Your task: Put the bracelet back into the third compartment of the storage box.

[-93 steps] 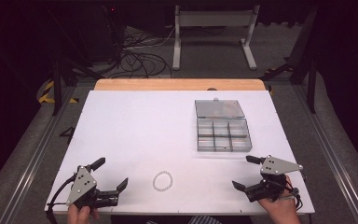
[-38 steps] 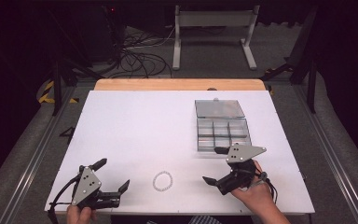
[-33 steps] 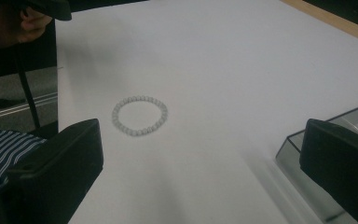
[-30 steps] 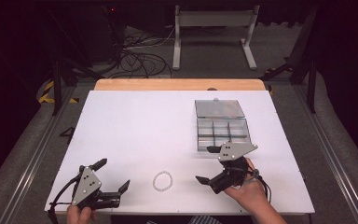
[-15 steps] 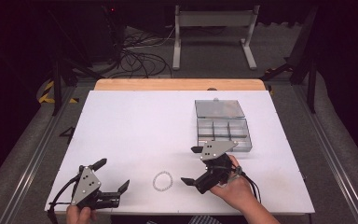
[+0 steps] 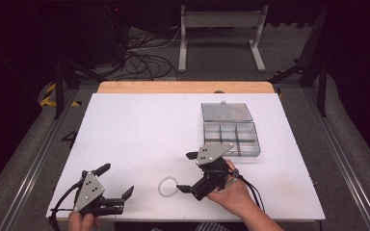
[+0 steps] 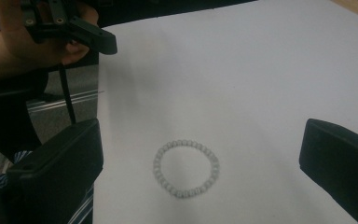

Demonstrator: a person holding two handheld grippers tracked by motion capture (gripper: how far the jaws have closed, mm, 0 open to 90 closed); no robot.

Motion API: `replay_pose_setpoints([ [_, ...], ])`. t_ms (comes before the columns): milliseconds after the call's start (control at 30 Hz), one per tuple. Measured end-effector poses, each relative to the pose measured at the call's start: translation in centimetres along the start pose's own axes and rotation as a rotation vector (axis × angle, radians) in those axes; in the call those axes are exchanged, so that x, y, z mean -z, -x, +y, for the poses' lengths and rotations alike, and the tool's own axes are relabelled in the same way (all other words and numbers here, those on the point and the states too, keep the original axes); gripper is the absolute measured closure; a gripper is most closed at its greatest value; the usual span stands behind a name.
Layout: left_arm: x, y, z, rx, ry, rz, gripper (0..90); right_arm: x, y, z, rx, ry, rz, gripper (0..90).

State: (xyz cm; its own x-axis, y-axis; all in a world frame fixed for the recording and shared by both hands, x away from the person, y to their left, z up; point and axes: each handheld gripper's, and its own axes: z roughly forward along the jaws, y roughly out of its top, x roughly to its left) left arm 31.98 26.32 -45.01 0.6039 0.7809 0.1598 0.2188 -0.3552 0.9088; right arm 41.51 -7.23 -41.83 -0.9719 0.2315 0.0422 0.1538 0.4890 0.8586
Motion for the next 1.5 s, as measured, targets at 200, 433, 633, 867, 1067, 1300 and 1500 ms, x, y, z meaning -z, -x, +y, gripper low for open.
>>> replay_pose_setpoints([
  [200,0.0,-0.1,0.0,-0.004,0.003,0.002,3.0,-0.7,0.0,0.3,-0.006,0.004,0.015,0.7],
  [433,-0.1,0.0,0.0,-0.007,-0.004,-0.005,3.0,-0.9,-0.1,0.2,-0.022,-0.012,0.01,5.1],
  [633,-0.1,0.0,0.0,-0.009,-0.003,-0.002,3.0,-1.1,-0.1,0.2,-0.075,-0.014,0.019,13.5],
  [867,-0.1,0.0,0.0,-0.007,-0.003,-0.004,3.0,-1.9,-0.4,0.1,-0.055,-0.054,-0.047,21.1],
  [1067,-0.1,-0.1,0.0,-0.008,-0.002,0.0,3.0,-2.9,-0.1,-0.2,-0.058,-0.09,-0.059,26.7],
  [1300,-0.1,-0.1,0.0,-0.008,-0.003,-0.001,3.0,-4.2,0.4,-0.6,-0.103,-0.13,-0.029,33.0],
  [1500,-0.2,-0.1,-0.1,0.005,-0.01,-0.008,3.0,-5.2,0.5,-1.1,-0.099,-0.169,-0.039,36.1],
])
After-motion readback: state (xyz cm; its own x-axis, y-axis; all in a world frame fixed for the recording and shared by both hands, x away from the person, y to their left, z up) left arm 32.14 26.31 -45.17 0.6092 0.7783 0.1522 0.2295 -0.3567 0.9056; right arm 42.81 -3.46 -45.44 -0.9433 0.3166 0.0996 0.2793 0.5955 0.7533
